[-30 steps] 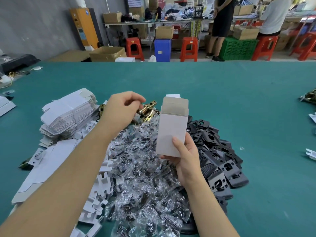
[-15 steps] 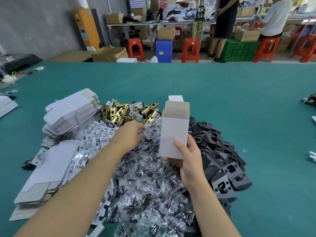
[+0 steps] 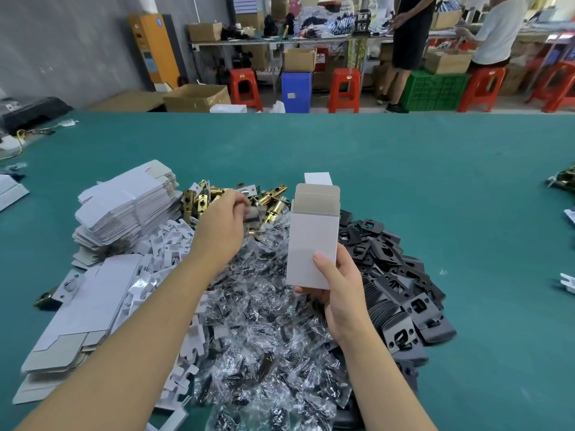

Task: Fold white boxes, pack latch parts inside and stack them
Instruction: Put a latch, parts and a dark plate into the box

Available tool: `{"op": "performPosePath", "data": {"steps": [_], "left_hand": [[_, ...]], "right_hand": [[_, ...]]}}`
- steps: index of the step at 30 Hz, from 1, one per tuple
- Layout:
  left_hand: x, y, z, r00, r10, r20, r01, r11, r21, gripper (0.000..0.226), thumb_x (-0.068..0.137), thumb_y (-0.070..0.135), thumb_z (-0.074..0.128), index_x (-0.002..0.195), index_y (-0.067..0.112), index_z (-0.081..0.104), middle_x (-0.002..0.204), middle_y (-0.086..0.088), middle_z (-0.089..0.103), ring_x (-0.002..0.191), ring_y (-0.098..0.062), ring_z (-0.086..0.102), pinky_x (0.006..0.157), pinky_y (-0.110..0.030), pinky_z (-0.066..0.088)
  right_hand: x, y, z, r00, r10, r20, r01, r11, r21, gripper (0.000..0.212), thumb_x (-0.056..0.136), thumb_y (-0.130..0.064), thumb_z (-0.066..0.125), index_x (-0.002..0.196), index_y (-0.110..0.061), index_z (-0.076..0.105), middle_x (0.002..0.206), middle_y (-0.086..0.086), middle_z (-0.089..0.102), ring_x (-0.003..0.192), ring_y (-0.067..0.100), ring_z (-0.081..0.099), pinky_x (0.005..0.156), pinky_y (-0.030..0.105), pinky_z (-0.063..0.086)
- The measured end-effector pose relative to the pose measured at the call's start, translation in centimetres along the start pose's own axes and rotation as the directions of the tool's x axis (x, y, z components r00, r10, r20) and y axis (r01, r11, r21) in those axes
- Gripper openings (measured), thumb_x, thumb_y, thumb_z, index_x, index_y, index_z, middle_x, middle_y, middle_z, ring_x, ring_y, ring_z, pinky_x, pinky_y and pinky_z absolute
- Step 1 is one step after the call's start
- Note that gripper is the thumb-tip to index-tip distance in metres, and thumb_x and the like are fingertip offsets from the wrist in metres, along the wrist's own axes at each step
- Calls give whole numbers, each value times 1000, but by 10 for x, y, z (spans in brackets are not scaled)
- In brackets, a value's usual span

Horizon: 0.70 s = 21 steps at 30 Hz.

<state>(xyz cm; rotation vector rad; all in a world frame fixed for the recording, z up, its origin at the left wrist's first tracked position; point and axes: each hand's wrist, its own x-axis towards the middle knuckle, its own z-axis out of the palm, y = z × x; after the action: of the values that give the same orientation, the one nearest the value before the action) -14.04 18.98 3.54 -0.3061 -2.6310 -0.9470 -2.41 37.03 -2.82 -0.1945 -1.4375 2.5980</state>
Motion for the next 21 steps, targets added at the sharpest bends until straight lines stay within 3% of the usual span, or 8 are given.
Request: {"op": "performPosePath", "data": {"steps": [4,7,10,12,15,17,21], "left_hand": [[0,17,-22,990,-137,33,140,944,-300,22,107,15,49,92,27,58,83,1,63,47,-10,62,43,-19,49],[-3,28,-37,975,-185,121,222,822,-524,15,103,6,56,101,18,65,79,-4,65,52,-9,63,55,-34,61],[-6,40,-50,980,-115,161,192,752,-631,15,100,3,61,108,14,65,74,7,70,61,-12,68,66,-40,64],[-7,51,-55,992,-24,127,94,802,-590,19,99,1,62,105,18,66,77,10,72,66,-12,70,66,-36,64],[-9,67,-55,984,156,88,-112,919,-377,21,95,4,67,98,24,66,83,8,75,75,-14,71,73,-30,59],[-13,76,-52,963,242,118,-205,944,-260,19,94,7,69,95,26,68,85,13,76,82,-7,70,78,-27,53],[-15,87,-45,943,312,118,-303,949,-86,8,93,11,70,96,19,72,83,17,72,94,-17,65,96,-44,47]], "right_hand": [[0,1,1,1000,7,7,-7,1000,-24,39,84,-30,76,122,-28,68,114,5,74,90,27,74,58,36,60],[0,1,1,1000,0,24,1,999,-55,33,85,-29,75,117,-35,70,113,2,74,94,28,75,60,37,61],[-1,1,1,999,-17,45,21,995,-95,34,86,-30,74,120,-33,68,115,1,74,98,29,74,61,38,62],[-2,2,3,997,-26,70,34,993,-117,34,87,-29,73,121,-32,67,115,0,73,100,28,74,61,38,62],[-4,1,5,993,-31,118,48,988,-144,32,90,-26,72,120,-36,68,117,2,72,99,26,74,60,35,61],[-5,1,5,990,-39,139,60,986,-157,35,91,-25,72,124,-34,67,119,5,70,97,25,74,59,34,60],[-5,1,5,989,-43,144,67,984,-165,37,90,-25,72,127,-31,66,121,8,68,97,25,73,59,35,60]]}}
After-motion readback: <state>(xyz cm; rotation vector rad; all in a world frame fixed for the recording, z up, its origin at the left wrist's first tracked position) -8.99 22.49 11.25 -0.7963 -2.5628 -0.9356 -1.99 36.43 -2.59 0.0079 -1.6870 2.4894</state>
